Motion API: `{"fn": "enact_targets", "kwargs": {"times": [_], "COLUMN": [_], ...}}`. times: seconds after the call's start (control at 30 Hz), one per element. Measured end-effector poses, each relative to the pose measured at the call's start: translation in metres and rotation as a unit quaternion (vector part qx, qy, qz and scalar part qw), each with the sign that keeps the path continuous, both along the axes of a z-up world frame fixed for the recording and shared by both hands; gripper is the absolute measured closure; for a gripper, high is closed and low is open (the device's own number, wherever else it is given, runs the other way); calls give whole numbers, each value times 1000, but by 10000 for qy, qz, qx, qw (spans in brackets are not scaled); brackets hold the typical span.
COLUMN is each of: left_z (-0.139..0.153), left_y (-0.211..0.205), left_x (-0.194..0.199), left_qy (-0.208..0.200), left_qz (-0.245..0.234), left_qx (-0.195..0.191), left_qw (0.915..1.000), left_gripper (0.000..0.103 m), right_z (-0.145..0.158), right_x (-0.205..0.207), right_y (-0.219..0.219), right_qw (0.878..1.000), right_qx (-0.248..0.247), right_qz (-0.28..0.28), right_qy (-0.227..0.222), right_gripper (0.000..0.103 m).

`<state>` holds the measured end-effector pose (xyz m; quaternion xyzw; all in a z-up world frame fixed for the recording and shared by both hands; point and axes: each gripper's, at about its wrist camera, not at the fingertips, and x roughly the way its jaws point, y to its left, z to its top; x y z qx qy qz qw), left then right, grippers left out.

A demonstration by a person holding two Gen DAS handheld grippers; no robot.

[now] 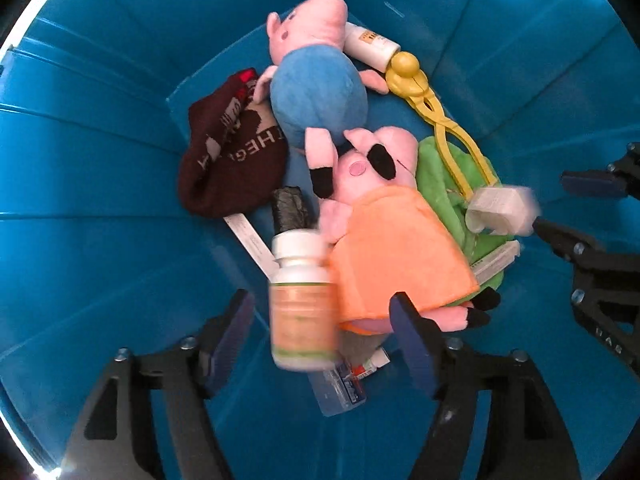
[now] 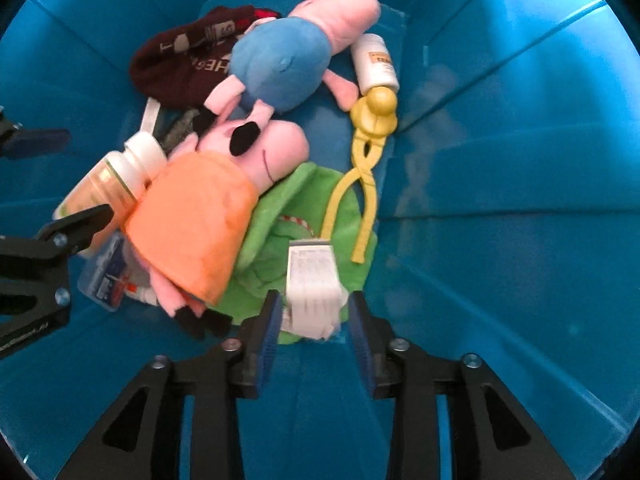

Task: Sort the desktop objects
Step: 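Open both grippers to drop the bottle and box into the bin, then withdraw both grippers from the bin back toward the pile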

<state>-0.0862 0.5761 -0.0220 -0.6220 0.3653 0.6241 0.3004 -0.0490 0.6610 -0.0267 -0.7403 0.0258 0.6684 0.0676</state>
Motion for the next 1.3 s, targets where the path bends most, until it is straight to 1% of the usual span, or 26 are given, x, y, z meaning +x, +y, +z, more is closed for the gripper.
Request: {"fn": "enact_targets", "kwargs": {"times": [0.03,0.07,0.17,0.23,0.27,0.4,0.47,0.57,0.7,0.83,0.97,1.13,1.2,1.3], "left_z": [2,4,16,28,35,62,73,91,118,138,153,166,167,165], "left_y": [-1,-3,-10,-16,-19,-35,-43,-56,-79,-104,-134,-185,-210,-249], "left_x": [0,0,5,10,13,27,34,43,54,65,71,68,63,49], "left_qy": [1,5,57,109,145,297,334,439,639,914,1249,1734,1804,1917], "left_qz": [14,10,-36,-74,-90,-172,-182,-214,-205,-194,-121,173,350,703], "left_qx": [16,30,79,181,243,546,695,959,1334,1583,1827,2126,2238,2315], "left_qw": [10000,10000,9999,9997,9996,9979,9969,9942,9888,9830,9751,9615,9572,9512], "left_gripper": [32,32,32,32,32,32,32,32,32,32,32,32,32,32], "right_z": [1,2,5,13,22,54,72,87,103,119,142,168,180,189], "right_x": [1,2,6,11,14,21,26,35,46,55,58,58,57,53], "right_y": [0,-1,-4,-7,-9,-22,-31,-44,-61,-81,-105,-136,-152,-175], "right_qw": [10000,9999,9999,9999,9998,9987,9975,9960,9942,9917,9861,9750,9672,9595], "right_qx": [54,112,146,152,189,306,392,521,587,620,653,538,503,335], "right_qz": [5,30,3,-27,-21,-6,15,48,27,59,147,222,307,367], "right_qy": [10,6,-35,13,92,417,580,721,905,1126,1521,2144,2469,2773], "right_gripper": [51,46,43,35,31,26,22,18,14,11,3,1,1,0]}}
